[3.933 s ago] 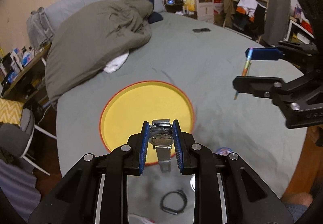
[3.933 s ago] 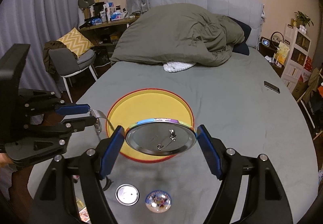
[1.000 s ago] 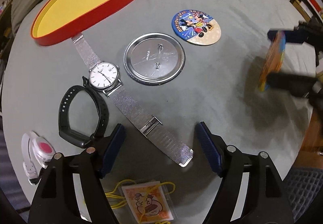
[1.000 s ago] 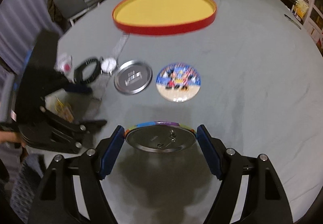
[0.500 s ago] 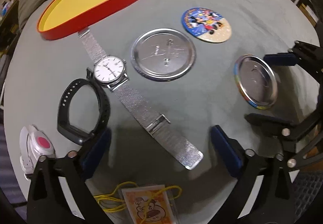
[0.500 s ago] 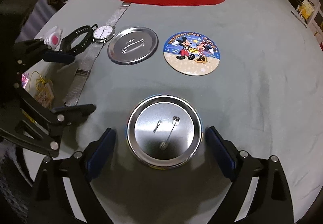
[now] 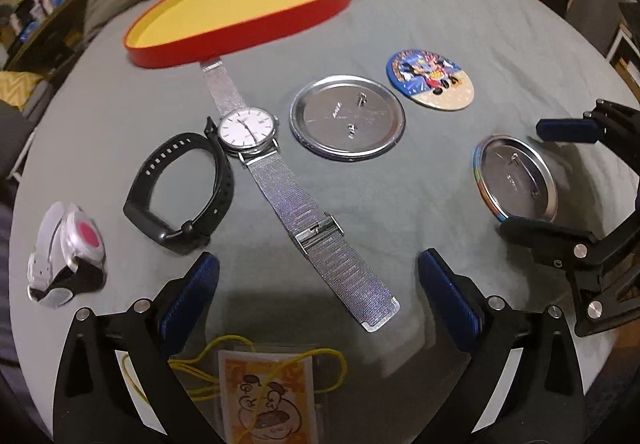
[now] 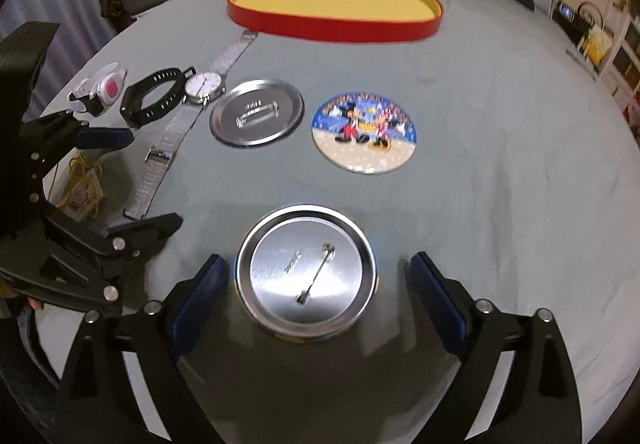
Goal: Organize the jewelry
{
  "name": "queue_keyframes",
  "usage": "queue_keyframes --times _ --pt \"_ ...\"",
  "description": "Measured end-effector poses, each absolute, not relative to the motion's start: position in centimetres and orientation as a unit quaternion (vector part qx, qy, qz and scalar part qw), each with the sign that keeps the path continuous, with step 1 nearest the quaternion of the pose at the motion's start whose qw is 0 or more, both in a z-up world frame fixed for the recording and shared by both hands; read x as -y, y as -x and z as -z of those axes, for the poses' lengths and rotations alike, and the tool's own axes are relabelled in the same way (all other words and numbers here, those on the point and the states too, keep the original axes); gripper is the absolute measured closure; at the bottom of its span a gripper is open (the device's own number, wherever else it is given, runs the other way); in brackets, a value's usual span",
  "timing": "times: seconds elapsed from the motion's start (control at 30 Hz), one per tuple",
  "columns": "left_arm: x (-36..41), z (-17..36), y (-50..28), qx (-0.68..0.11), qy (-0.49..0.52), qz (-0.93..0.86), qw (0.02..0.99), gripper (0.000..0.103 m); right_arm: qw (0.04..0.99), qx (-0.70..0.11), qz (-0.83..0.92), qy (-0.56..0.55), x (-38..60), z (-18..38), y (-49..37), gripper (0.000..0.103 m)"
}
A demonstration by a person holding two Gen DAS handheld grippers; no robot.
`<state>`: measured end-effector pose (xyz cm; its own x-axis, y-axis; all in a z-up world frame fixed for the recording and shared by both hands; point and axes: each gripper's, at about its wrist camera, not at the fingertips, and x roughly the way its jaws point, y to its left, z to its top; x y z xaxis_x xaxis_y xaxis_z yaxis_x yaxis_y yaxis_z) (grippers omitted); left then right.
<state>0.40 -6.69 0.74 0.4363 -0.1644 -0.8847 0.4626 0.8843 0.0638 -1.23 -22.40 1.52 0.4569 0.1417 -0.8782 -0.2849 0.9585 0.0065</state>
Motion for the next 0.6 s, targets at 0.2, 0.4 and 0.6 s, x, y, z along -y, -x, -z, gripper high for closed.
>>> queue_keyframes --times 0.2,0.4,0.6 --pt "6.3 -1.1 0.3 -0.481 -0.145 0.192 0.843 0.005 0.864 -0.478 -0.144 0.071 22.1 0.1 1.7 0.009" --pt "7.3 -0.9 0.8 -0.467 -0.135 0.169 0.858 0.005 0.873 -0.46 -0.152 0.059 22.7 0.4 2.4 0.008" --pt "7.3 -1.1 2.1 -0.452 -0.114 0.119 0.876 0.005 0.874 -0.458 -0.153 0.058 22.7 0.3 2.4 0.008"
